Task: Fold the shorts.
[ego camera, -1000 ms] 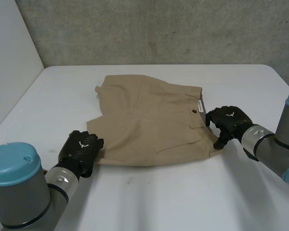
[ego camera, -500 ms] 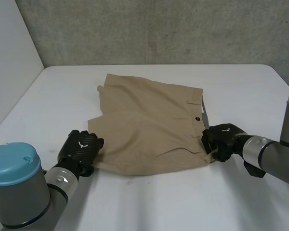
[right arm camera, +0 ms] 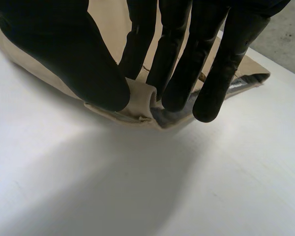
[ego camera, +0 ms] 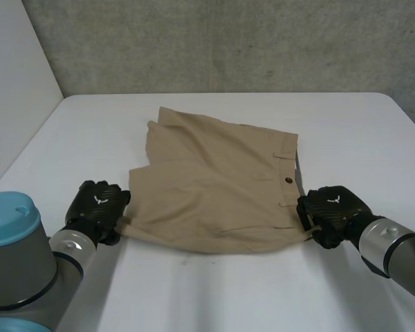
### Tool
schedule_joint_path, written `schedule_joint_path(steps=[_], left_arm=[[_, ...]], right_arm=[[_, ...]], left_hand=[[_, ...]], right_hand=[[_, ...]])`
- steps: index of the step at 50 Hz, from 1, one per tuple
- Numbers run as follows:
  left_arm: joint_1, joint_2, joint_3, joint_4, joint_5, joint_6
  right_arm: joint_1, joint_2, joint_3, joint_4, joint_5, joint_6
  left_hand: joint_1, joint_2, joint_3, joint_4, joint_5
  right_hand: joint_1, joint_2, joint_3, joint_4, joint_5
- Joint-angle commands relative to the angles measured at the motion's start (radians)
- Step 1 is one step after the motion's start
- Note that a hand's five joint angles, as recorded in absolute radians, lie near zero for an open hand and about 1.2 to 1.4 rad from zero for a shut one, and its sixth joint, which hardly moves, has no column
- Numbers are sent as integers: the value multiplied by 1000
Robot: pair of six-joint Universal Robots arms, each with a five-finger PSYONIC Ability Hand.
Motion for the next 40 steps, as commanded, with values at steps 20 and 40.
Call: schedule_joint_path(steps=[20, 40], left_arm=[[18, 22, 17, -157, 98, 8], [24, -3, 28, -154, 96, 8]], right_arm=[[-13, -89, -63, 219, 46, -10], [13, 18, -14, -22, 6, -32]], left_hand=[[668, 668, 675, 674, 680], [668, 668, 675, 674, 680]], right_hand=[[-170, -408, -416, -425, -412], [-346, -584, -592, -602, -588]])
